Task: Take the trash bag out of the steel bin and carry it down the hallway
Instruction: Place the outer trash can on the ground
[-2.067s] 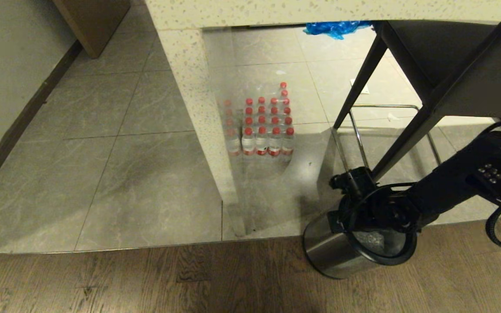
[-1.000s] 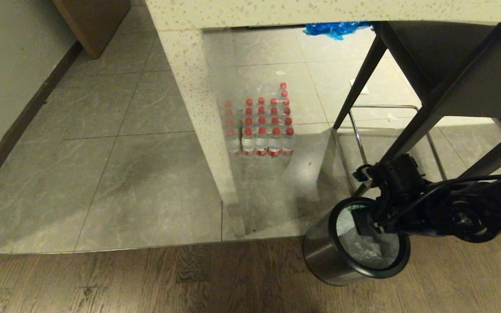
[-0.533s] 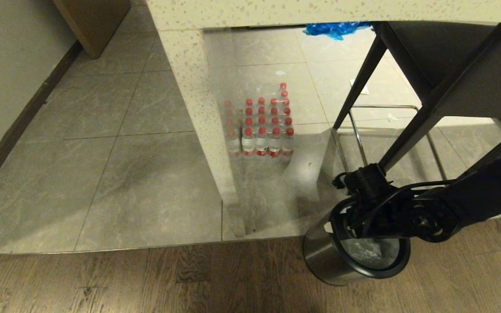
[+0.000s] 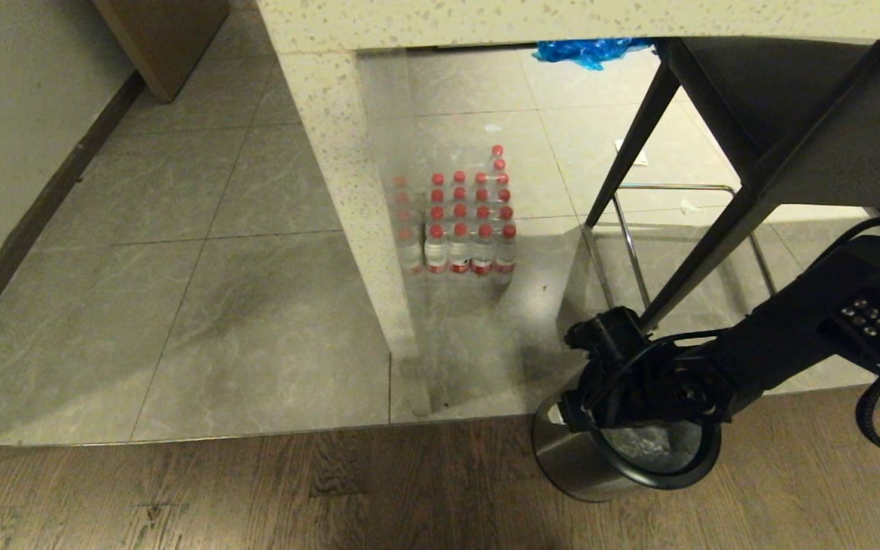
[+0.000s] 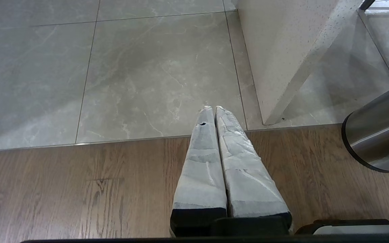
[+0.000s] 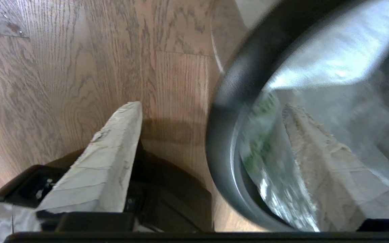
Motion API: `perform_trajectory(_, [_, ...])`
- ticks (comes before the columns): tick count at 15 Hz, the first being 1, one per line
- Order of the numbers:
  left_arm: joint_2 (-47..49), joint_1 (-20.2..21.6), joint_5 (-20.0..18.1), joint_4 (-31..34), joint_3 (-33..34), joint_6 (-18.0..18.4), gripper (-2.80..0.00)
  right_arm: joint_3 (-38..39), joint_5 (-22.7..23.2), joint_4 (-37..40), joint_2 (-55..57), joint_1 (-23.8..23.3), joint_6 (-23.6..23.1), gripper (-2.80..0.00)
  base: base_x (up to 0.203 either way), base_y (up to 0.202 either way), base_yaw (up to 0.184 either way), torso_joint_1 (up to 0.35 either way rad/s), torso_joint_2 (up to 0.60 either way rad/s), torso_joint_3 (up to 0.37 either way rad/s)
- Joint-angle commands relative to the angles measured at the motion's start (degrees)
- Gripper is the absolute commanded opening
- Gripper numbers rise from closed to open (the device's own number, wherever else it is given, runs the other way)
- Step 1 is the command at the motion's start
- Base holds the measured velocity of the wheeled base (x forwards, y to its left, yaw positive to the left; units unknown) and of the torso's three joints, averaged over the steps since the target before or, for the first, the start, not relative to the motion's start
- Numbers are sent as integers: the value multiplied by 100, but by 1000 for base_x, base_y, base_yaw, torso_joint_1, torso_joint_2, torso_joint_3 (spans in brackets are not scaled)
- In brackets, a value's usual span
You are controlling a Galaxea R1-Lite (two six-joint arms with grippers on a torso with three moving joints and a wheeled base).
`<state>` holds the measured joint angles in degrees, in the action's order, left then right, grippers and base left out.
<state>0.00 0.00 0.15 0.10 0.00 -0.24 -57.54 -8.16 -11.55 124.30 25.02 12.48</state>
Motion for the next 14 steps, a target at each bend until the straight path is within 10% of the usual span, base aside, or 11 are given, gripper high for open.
perform_trajectory(1, [0, 0, 2, -1, 9, -2, -280, -117, -2, -5, 282, 8, 4, 0, 0, 0, 0, 0, 0, 0])
perform_trajectory(9, [7, 0, 2, -1, 9, -2, -280, -473, -32, -79, 710, -6, -4, 0, 0, 0, 0, 0, 0, 0])
perform_trajectory(10, [8, 0, 2, -1, 9, -2, -280, -437, -28, -233, 709, 0, -5, -280, 0, 0, 0, 0, 0, 0])
perform_trajectory(14, [7, 0, 2, -1, 7, -2, -280, -446, -121, -322, 771, 3, -70, -280, 0, 0, 0, 0, 0, 0])
